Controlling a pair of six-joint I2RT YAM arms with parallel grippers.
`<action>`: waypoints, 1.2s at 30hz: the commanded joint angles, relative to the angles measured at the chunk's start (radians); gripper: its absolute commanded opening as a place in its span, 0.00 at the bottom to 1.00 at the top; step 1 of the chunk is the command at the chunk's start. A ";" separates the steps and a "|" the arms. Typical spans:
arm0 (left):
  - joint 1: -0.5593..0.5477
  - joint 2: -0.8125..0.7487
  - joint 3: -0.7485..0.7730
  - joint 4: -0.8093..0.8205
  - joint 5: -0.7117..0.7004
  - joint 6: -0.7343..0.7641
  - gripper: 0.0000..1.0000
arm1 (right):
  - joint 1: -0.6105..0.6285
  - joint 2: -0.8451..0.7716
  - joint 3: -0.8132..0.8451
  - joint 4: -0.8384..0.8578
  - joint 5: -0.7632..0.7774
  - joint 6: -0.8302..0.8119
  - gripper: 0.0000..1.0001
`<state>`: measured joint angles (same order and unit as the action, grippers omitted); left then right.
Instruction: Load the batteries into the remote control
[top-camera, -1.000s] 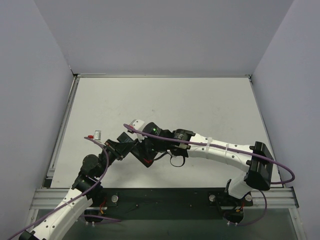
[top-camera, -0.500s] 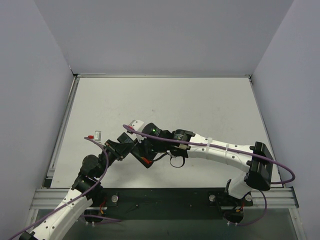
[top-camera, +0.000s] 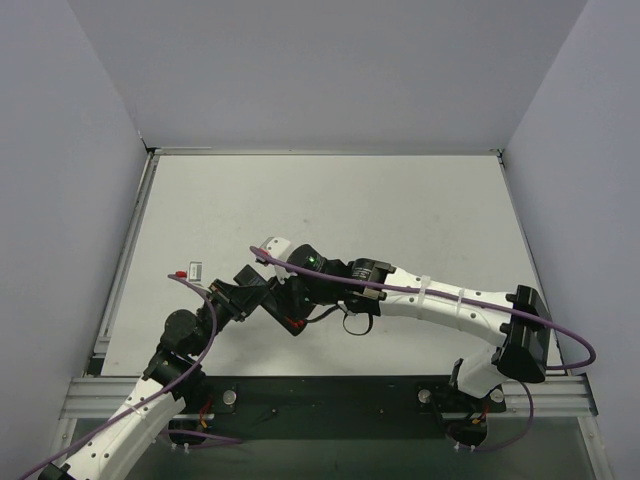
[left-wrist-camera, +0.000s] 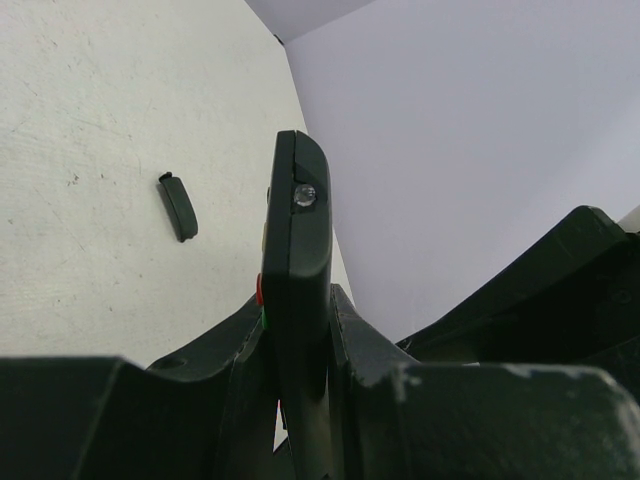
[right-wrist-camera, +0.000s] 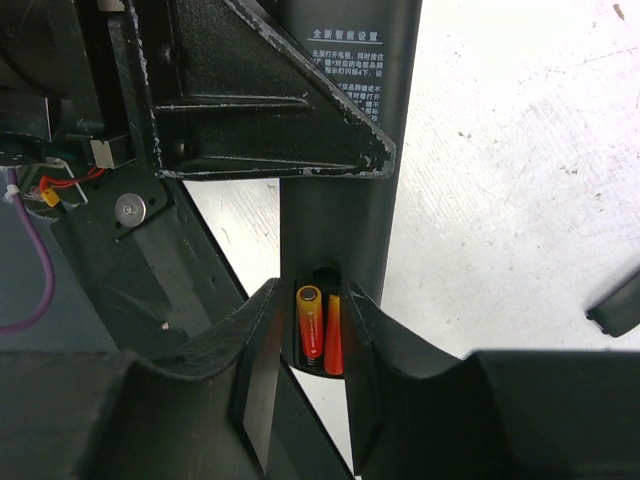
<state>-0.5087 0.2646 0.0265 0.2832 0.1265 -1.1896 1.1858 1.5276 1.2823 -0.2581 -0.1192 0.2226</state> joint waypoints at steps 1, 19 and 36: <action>0.001 -0.011 -0.017 0.040 -0.010 0.001 0.00 | 0.005 -0.034 0.022 0.000 0.000 0.024 0.27; 0.001 -0.018 -0.014 0.034 -0.013 -0.004 0.00 | 0.031 0.035 0.040 -0.053 0.020 0.029 0.21; 0.001 -0.024 -0.017 0.014 -0.022 -0.002 0.00 | 0.041 -0.012 0.019 -0.034 0.070 0.012 0.00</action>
<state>-0.5087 0.2543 0.0265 0.2611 0.1234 -1.1912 1.2198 1.5692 1.2987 -0.3183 -0.0654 0.2363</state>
